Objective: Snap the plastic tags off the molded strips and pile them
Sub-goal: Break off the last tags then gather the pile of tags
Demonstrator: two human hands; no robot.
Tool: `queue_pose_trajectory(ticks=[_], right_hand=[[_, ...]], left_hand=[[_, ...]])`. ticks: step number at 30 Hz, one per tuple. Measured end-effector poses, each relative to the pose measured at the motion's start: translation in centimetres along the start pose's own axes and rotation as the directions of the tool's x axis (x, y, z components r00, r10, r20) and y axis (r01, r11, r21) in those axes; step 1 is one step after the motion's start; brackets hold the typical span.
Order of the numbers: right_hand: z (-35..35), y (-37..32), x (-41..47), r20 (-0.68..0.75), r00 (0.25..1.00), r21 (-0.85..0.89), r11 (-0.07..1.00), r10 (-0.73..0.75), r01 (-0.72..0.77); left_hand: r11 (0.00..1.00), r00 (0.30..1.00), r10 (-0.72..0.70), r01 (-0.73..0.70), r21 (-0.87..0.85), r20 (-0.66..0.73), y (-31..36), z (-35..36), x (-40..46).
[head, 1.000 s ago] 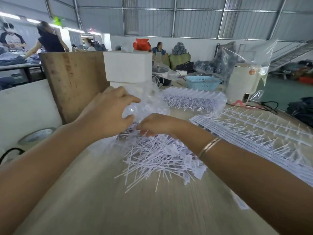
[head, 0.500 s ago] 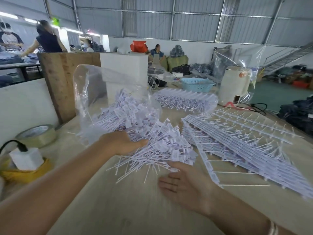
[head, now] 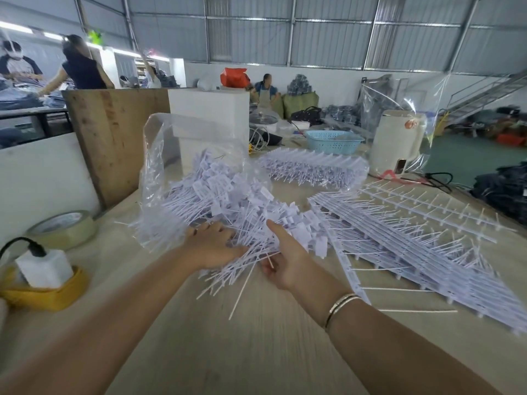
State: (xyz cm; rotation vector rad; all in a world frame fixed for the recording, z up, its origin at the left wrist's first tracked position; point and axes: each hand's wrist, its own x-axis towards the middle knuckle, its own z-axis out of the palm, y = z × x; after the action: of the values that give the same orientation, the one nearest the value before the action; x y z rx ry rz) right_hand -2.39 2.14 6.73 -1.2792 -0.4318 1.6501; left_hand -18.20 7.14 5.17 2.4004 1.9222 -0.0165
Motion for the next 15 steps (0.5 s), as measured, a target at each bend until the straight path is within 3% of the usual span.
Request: queue_pose_trajectory(ticks=[4, 8, 15], right_hand=[[0.4, -0.5, 0.9, 0.011, 1.0, -0.216, 0.976, -0.027, 0.029], [0.7, -0.9, 1.3, -0.013, 0.994, -0.322, 0.941, -0.111, 0.101], [1.7, 0.3, 1.3, -0.021, 0.995, -0.176, 0.98, -0.094, 0.089]], left_hand=[[0.997, 0.997, 0.081, -0.081, -0.019, 0.008, -0.4, 0.0, -0.5], [0.987, 0.988, 0.147, -0.15, -0.056, -0.045, -0.6, 0.3, -1.2], [0.946, 0.977, 0.213, -0.209, -0.246, -0.011, -0.9, -0.1, -1.9]])
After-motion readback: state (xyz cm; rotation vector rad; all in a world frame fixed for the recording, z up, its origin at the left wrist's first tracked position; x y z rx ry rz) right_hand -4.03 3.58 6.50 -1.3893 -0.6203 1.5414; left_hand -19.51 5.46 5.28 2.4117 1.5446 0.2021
